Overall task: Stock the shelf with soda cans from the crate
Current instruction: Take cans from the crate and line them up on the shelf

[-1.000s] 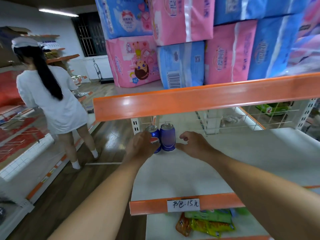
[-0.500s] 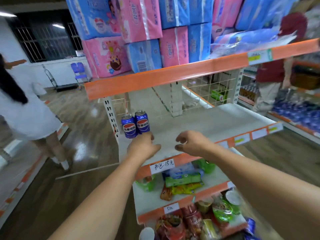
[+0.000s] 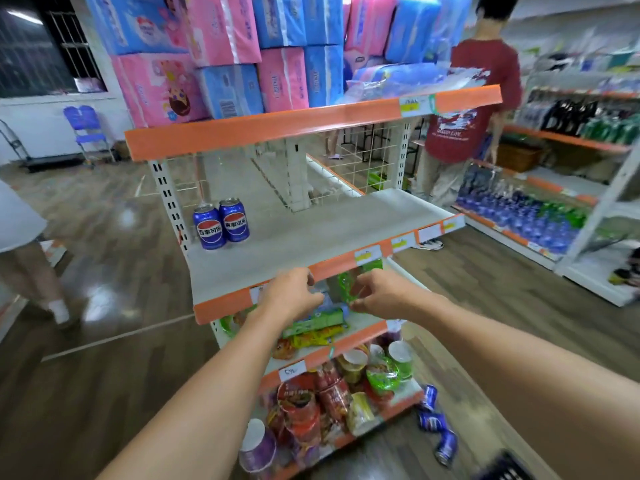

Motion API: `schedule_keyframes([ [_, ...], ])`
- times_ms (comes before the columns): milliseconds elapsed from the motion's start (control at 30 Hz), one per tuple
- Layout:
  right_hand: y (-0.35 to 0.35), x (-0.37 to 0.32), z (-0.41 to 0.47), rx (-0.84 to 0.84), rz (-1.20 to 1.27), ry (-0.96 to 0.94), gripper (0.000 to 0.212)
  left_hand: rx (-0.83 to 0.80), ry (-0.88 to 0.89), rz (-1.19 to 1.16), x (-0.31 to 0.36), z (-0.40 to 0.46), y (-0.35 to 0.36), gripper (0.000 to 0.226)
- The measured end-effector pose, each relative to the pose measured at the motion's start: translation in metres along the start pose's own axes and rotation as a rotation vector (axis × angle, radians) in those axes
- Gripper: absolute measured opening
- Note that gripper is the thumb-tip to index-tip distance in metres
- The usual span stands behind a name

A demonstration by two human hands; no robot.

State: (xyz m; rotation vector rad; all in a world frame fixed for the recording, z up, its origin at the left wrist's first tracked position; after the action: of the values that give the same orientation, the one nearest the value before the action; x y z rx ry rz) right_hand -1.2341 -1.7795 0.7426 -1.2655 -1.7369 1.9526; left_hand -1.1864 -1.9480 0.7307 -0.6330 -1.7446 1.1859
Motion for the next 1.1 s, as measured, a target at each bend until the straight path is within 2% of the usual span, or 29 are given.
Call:
schedule_keyframes([
  [400, -0.012, 0.077, -0.096, -0.009, -0.017, 0.046, 0.036, -0.035, 0.045, 0.048, 0.085, -0.058, 0.066, 0.039],
  [533, -0.029, 0.11, -0.125, -0.013, -0.026, 0.016, 0.034, -0.026, 0.01, 0.028, 0.123, -0.079, 0.085, 0.045],
  [900, -0.051, 0.199, -0.195, -0.123, -0.086, -0.11, 0.031, 0.093, -0.194, -0.025, 0.2, -0.164, 0.139, 0.042],
  [1033, -0.038, 0.206, -0.215, -0.172, -0.082, -0.177, 0.021, 0.069, -0.273, -0.034, 0.196, -0.197, 0.156, 0.04],
  [1100, -0.03, 0.208, -0.224, -0.192, -0.061, -0.211, 0.003, 0.071, -0.304, -0.025, 0.192, -0.211, 0.163, 0.039],
])
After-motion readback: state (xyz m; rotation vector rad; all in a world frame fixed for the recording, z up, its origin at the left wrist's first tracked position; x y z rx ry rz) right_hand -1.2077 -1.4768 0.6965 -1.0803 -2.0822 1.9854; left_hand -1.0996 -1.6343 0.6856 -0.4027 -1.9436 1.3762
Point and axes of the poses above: each hand's wrist, its own z-axis towards the middle knuckle, its own y-axis out of the palm, x = y × z, the point moved 8 cm from there along z, towards the middle knuckle, and after that the axes turned 11 degrees about -y, right-handed, at the moved point
